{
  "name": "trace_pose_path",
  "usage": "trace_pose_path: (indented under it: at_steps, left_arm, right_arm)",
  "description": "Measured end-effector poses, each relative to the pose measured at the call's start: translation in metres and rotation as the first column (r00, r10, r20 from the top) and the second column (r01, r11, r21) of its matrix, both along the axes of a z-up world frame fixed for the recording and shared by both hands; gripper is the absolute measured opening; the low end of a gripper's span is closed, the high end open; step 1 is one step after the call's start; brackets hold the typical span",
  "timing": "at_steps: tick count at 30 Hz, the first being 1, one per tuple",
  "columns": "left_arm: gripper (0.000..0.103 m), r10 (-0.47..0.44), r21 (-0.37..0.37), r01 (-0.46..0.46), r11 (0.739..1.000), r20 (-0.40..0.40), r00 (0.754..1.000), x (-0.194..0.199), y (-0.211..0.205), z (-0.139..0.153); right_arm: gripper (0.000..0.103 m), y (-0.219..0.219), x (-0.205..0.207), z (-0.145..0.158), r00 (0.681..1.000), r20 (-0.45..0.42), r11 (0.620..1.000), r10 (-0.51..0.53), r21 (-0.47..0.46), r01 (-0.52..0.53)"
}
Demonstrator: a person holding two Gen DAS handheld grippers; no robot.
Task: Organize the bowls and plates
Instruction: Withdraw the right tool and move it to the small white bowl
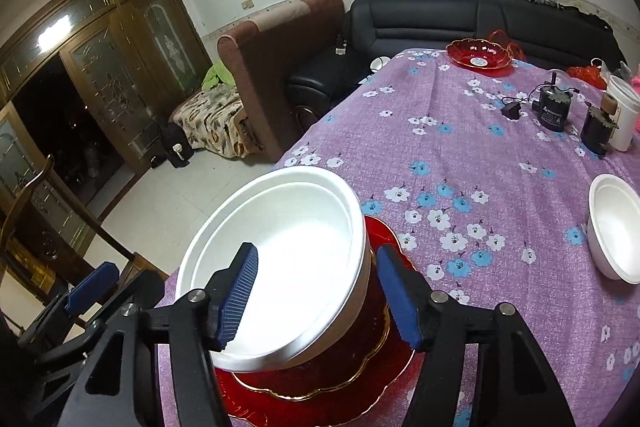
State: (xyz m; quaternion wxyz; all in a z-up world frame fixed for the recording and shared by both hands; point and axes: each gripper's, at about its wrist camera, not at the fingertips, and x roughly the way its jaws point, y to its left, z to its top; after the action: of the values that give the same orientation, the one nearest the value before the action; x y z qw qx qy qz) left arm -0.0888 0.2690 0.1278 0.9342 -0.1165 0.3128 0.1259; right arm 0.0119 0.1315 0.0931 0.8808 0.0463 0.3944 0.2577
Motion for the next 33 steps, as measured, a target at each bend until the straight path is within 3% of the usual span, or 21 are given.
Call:
trace_pose_path:
  at_steps: [7, 13, 22, 33]
  left_arm:
    - [0.078, 0.006, 0.063, -0.007, 0.998, 0.012, 1.0, -0.008, -0.014, 0.006]
    - [0.083, -0.019, 0.151, 0.015, 0.988, 0.024, 1.0, -0.014, -0.043, 0.012]
    - [0.084, -0.099, 0.276, 0.084, 0.958, 0.04, 0.994, -0.022, -0.098, 0.023]
    - [0.084, -0.182, 0.359, 0.165, 0.919, 0.015, 0.983, -0.017, -0.155, 0.022]
  right_arm:
    - [0.067, -0.02, -0.011, 0.014, 0.997, 0.063, 0.998, -0.047, 0.042, 0.044]
    - [0.069, -0.052, -0.02, 0.018, 0.994, 0.06, 0.993, -0.092, 0.073, 0.088]
    - [0.069, -0.109, -0.028, 0.014, 0.985, 0.032, 0.979, -0.171, 0.12, 0.166]
    - [0.07, -0.183, -0.031, 0.013, 0.96, 0.032, 0.95, -0.277, 0.161, 0.269]
